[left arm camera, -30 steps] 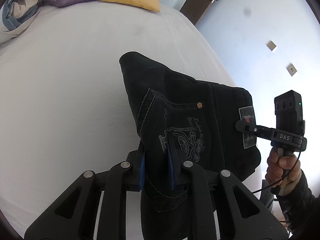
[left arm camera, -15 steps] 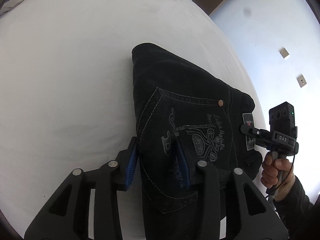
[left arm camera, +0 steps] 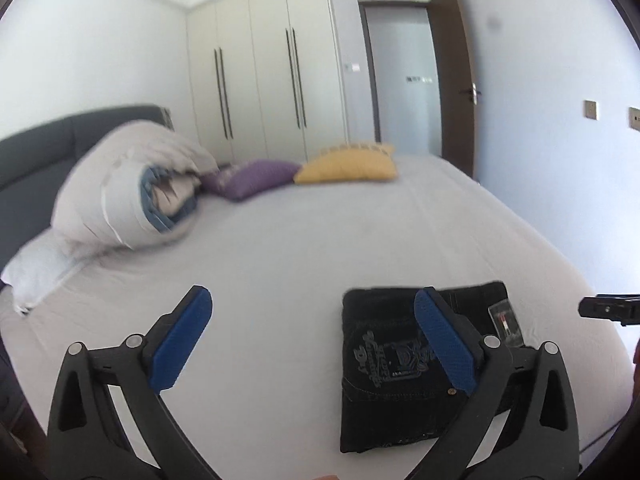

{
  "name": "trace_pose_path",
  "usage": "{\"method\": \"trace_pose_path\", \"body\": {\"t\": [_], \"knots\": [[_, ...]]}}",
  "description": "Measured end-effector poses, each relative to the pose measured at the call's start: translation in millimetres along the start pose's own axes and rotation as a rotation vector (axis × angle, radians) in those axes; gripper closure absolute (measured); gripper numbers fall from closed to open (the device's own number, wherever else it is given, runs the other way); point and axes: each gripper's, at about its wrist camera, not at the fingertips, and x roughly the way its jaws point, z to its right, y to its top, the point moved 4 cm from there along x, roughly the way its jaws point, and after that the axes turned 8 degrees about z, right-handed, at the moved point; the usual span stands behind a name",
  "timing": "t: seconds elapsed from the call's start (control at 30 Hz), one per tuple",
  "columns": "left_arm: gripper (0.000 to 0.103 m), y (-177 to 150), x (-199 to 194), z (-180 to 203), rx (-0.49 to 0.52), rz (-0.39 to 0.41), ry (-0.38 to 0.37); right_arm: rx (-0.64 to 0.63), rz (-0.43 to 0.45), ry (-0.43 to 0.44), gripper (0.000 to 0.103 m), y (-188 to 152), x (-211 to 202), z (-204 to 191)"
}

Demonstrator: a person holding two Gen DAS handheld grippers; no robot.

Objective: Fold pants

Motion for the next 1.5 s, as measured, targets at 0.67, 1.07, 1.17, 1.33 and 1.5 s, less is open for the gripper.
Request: {"method": "trace_pose_path", "body": {"t": [0.67,1.07,1.17,1.33,1.5], "knots": [[0.000,68,-172,10,-0.042,-0.113,-0.078,-0.174,0.355,-0.037,0.000,30,-227,-103],[0.000,-12,-113,18,-0.101,-0.398,-0.071,-0.021,0.040,-0.166,0.000,-11,-169,-89],[0.000,-28,-101,20,-0.094,-0.436,-0.076,-0.048,0.031,-0.173,0.000,-16,-162,-92],[0.000,-44,-86,27,-0.101,-0.474,-0.086,-0.099,0.046,-0.174,0.000,-14,-160,-98],[0.000,-45,-80,33,-0.094,-0.481,-0.101,-0.115,0.044,-0.175,0.000,-12,-157,-99]]}}
